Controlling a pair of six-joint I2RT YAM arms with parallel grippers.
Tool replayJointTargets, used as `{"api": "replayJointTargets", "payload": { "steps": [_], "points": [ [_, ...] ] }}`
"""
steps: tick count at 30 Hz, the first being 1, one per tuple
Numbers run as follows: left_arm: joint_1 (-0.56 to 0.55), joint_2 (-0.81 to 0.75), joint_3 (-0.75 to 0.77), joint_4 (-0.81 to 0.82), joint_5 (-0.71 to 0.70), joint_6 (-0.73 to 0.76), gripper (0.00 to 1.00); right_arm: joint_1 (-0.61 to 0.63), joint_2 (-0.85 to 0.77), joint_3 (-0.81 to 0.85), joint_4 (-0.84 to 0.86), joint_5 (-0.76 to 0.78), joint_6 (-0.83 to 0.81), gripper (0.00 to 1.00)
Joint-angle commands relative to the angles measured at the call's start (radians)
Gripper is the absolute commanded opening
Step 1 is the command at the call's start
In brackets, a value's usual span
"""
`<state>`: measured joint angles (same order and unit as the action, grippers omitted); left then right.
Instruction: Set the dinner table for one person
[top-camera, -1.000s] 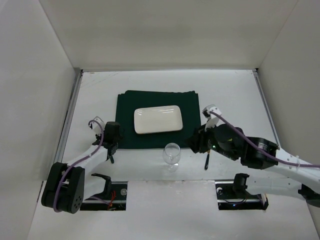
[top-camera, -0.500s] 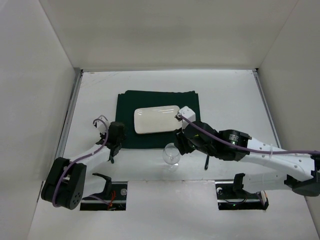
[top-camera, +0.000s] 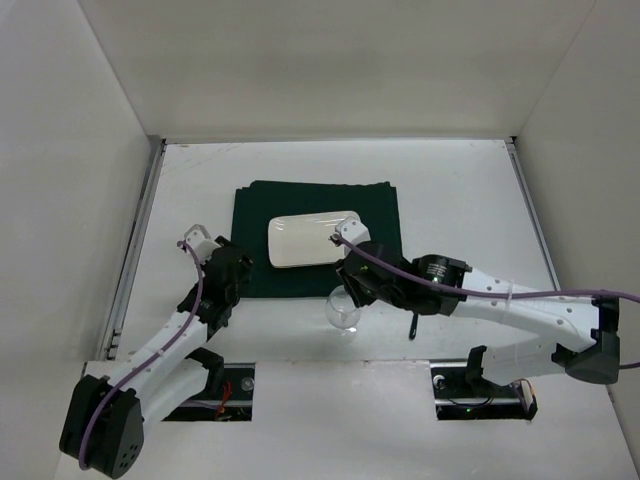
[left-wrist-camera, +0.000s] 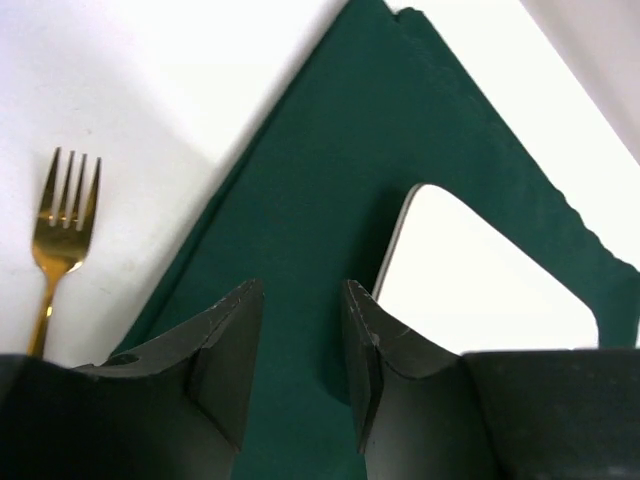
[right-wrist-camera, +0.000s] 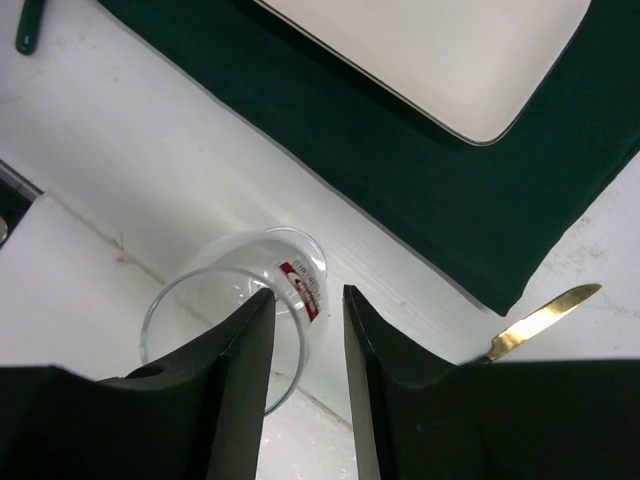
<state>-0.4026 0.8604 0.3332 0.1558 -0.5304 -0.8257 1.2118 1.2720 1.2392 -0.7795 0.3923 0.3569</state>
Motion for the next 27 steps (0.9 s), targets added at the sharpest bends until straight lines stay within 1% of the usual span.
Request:
{"api": "replayJointTargets", "payload": {
  "steps": [1,8,17,22,27],
  "points": [
    [-0.031,-0.020,0.007,0.036,-0.045,0.023,0.35,-0.018,0.001,0.032,-0.014,0.003,-0.021,0.38],
    [-0.072,0.048,0.006,0.113,-0.045,0.033,0.36,-0.028,0.027,0.062,-0.029,0.002,-0.018,0.29],
    [-0.061,0.025,-0.005,0.116,-0.037,0.033,0.36,-0.010,0.072,0.123,-0.105,0.028,-0.022,0.16],
    [-0.061,0.040,0.003,0.117,-0.033,0.033,0.36,0.004,0.078,0.173,-0.170,0.054,-0.013,0.13],
    [-0.060,0.045,-0.006,0.139,-0.020,0.030,0.37,0.008,0.067,0.204,-0.191,0.066,0.001,0.12]
  ]
}}
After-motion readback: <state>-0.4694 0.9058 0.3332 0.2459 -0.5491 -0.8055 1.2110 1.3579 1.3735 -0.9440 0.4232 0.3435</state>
